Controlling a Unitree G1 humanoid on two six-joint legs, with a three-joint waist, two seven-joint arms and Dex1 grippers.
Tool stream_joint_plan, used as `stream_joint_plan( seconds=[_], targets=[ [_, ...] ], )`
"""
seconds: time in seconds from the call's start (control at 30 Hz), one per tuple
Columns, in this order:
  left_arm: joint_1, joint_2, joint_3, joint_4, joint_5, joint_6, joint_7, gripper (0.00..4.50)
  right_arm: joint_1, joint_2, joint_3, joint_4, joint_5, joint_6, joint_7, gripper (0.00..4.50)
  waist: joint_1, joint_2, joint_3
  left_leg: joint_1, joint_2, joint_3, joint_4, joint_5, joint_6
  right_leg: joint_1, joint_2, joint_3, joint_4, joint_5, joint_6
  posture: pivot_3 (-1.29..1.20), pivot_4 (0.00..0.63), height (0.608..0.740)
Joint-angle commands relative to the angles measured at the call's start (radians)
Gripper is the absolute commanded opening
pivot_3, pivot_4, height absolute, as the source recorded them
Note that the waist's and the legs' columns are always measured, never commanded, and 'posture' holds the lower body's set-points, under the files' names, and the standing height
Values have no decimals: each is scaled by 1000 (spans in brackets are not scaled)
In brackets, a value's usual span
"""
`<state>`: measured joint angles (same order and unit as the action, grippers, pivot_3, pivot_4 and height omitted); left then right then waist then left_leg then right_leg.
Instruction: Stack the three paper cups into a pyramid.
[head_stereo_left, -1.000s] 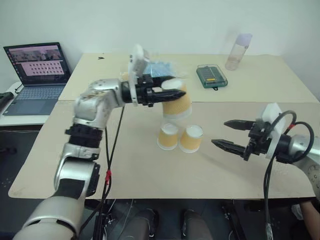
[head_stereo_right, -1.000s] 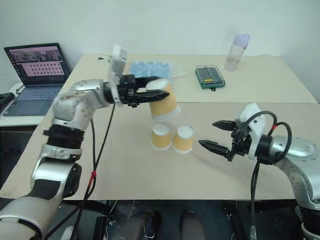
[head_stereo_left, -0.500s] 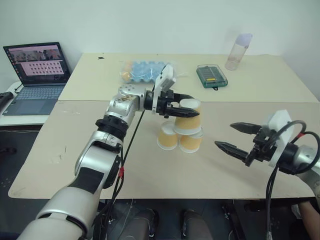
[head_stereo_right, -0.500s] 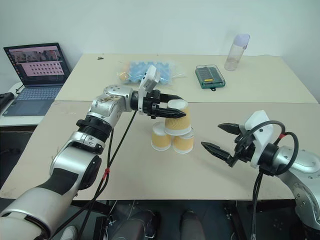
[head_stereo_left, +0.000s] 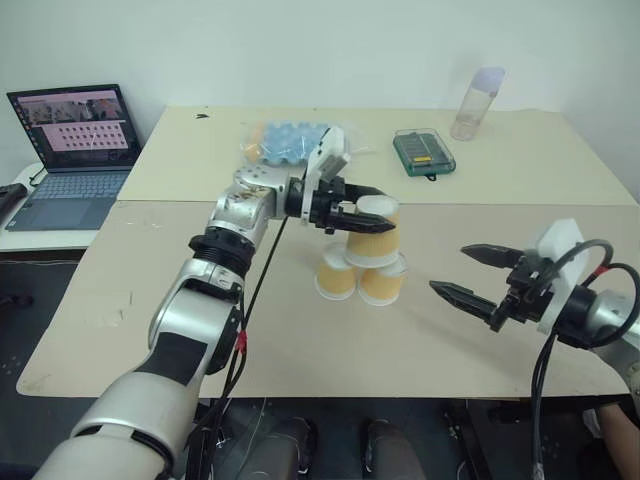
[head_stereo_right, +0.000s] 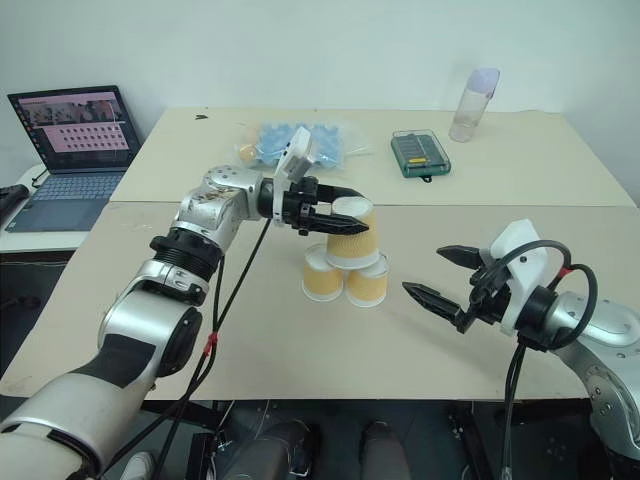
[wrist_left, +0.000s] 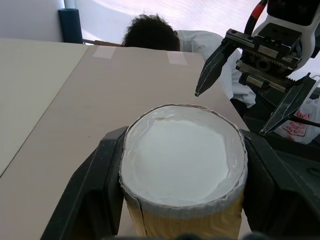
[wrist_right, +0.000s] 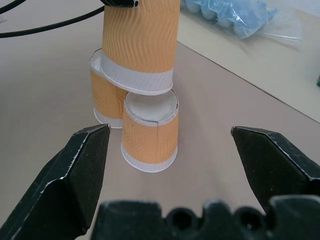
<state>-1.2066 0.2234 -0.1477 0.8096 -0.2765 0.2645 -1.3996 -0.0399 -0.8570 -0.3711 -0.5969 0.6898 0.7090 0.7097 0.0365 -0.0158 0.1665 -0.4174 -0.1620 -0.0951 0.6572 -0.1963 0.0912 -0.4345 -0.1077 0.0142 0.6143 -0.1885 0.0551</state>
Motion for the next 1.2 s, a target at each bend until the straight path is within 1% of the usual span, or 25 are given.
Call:
stream_joint_plan(
  seconds=[0.03,0.4,0.47,0.5,0.53,0.57,0.6,1.2],
  targets=[
    [-22,12,9,-39,6,0,-17,2540,-29,-11,-13,-7,5,-13,2,4500,-1,0,0,0,0,0,1,0,0,0,0,0,0,0,0,0,150,740],
    [-11,13,-4,-38,34,-6,-19,2540,-28,-8,-16,-7,1,-9,0,4500,0,0,0,-3,0,0,3,-1,1,-1,0,0,0,1,1,0,150,740],
    [-9,13,-5,-38,37,-10,-21,3519,-24,-7,-19,-8,-2,-10,-3,4500,0,0,0,-3,0,0,3,-1,1,-1,0,0,0,1,1,0,150,740],
    [-8,12,-5,-38,38,-12,-21,3684,-23,-6,-19,-8,-3,-11,-3,4500,-1,0,0,-3,0,0,3,-1,1,-1,0,0,0,1,1,0,150,740],
    [-7,12,-4,-38,41,-18,-23,3949,-21,-6,-18,-7,-5,-12,-4,4500,-1,0,0,-3,0,0,3,-1,1,-1,0,0,0,1,1,0,150,740],
    [-8,11,-3,-37,43,-21,-22,4390,-21,-6,-18,-6,-6,-13,-5,4500,-1,0,0,-3,0,0,3,-1,1,-2,0,0,0,1,1,0,150,740],
    [-11,10,-1,-35,45,-21,-22,4468,-20,-5,-18,-6,-6,-13,-5,4500,0,0,0,-4,0,0,3,-1,1,-2,0,0,1,1,1,0,150,740],
    [-50,31,37,-46,20,13,-23,4468,-37,-1,-2,17,-18,-26,5,4500,-1,0,0,-5,0,0,4,0,1,-3,0,0,1,1,1,0,150,740]
  ],
)
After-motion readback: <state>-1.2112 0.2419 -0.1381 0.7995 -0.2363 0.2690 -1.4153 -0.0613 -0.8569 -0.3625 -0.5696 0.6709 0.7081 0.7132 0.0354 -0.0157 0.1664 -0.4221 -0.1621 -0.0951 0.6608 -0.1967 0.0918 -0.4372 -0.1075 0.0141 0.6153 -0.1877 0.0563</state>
